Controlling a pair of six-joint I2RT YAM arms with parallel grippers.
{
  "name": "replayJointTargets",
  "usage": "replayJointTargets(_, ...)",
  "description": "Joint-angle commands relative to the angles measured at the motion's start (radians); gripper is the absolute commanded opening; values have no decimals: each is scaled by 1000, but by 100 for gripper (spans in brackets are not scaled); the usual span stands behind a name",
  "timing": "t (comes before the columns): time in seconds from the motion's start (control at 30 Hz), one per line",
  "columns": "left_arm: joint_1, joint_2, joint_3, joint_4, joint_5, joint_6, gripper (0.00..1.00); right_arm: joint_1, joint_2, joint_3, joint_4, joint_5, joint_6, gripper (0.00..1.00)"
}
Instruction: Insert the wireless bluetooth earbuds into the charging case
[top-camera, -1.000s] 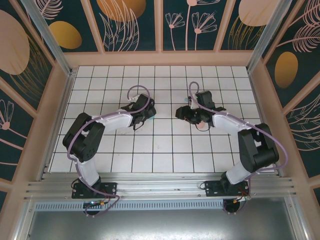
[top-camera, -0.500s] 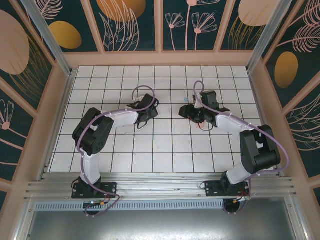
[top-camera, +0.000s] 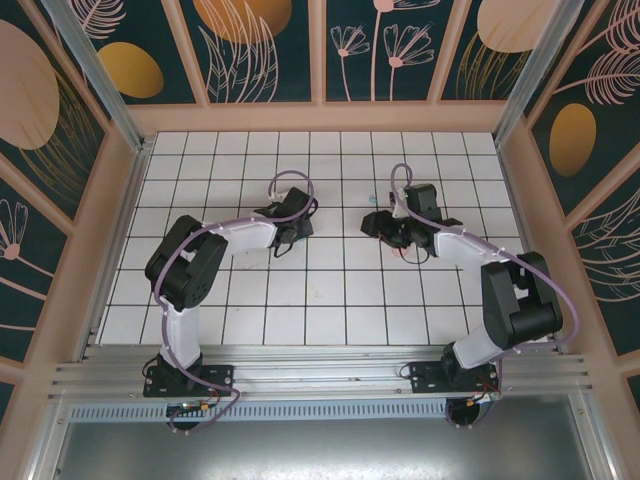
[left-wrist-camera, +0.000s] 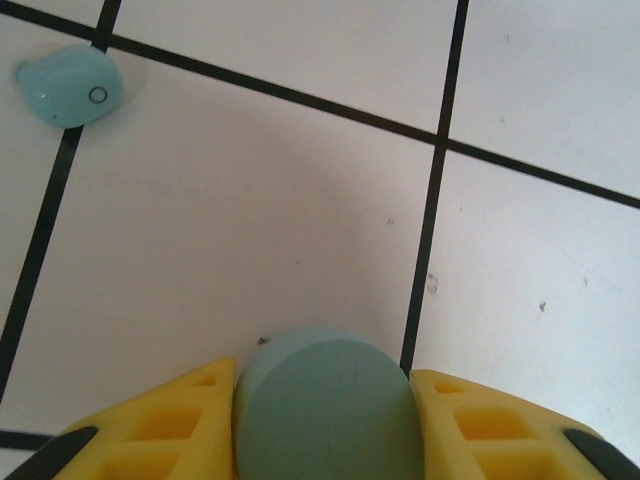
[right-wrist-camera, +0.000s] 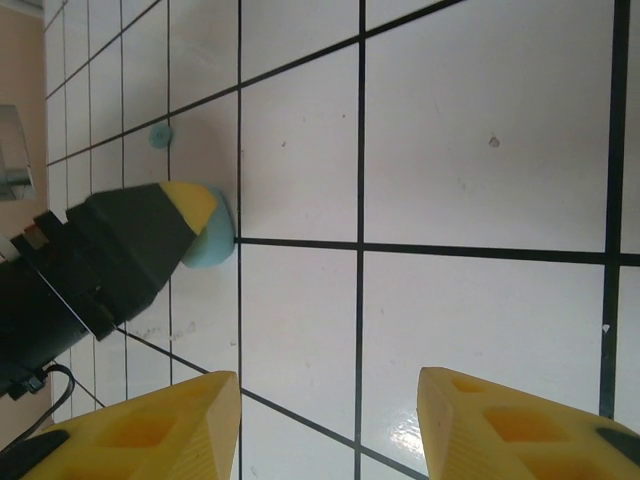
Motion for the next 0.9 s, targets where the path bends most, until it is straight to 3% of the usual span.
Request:
replayJointTargets(0.0, -7, -85, -71, 75, 26, 105, 25, -7, -39, 6, 1, 9, 4, 50)
replayJointTargets(0.17, -7, -162, -152, 210, 73, 229, 18, -21, -69, 7, -14, 7, 4, 51)
replayJointTargets(0.4, -8, -179, -178, 318, 295, 425, 22, -55, -81, -20, 41, -74, 52, 50)
replayJointTargets(0.6, -8, -196, -245, 443, 419, 547, 22, -65, -67, -30, 75, -145, 61, 51)
replayJointTargets(0.73, -7, -145, -226, 434, 505, 621, 22, -68, -55, -35, 64, -139, 52, 51)
replayJointTargets(0.87, -13, -86, -203, 396, 487, 680, 24, -71, -55, -53, 66, -136, 58, 51)
